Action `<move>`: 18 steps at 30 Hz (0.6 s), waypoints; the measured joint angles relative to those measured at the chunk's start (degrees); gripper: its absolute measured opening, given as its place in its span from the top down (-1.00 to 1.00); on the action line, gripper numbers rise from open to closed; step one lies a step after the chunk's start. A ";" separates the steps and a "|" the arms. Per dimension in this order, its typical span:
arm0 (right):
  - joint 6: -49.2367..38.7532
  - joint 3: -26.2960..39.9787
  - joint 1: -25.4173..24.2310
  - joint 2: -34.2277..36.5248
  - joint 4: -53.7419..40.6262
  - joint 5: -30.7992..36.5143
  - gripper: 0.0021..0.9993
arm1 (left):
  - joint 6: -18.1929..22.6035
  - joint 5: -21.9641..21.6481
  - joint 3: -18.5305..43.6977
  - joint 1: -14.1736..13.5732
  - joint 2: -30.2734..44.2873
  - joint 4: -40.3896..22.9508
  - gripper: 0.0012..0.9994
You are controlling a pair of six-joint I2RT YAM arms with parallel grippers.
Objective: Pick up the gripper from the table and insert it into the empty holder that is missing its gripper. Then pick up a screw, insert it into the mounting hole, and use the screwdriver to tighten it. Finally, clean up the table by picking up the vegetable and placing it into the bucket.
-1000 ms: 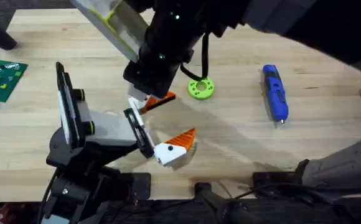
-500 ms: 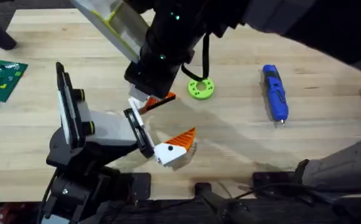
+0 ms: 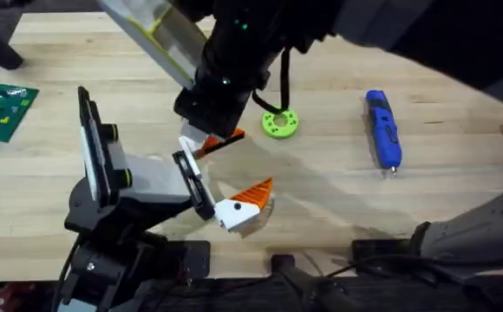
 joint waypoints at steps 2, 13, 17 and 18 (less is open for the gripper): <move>0.01 0.00 0.01 0.64 0.00 0.00 0.99 | 0.00 0.00 0.00 0.00 0.01 0.00 -0.97; 0.26 0.00 0.00 2.39 0.15 -0.22 0.99 | -0.88 -0.04 0.00 0.00 0.09 -0.04 -0.97; 0.29 0.00 0.00 2.41 0.15 -0.26 0.99 | -0.92 -0.04 0.00 0.00 0.09 -0.04 -0.97; 0.29 0.00 0.00 2.41 0.15 -0.26 0.99 | -0.92 -0.04 0.00 0.00 0.09 -0.04 -0.97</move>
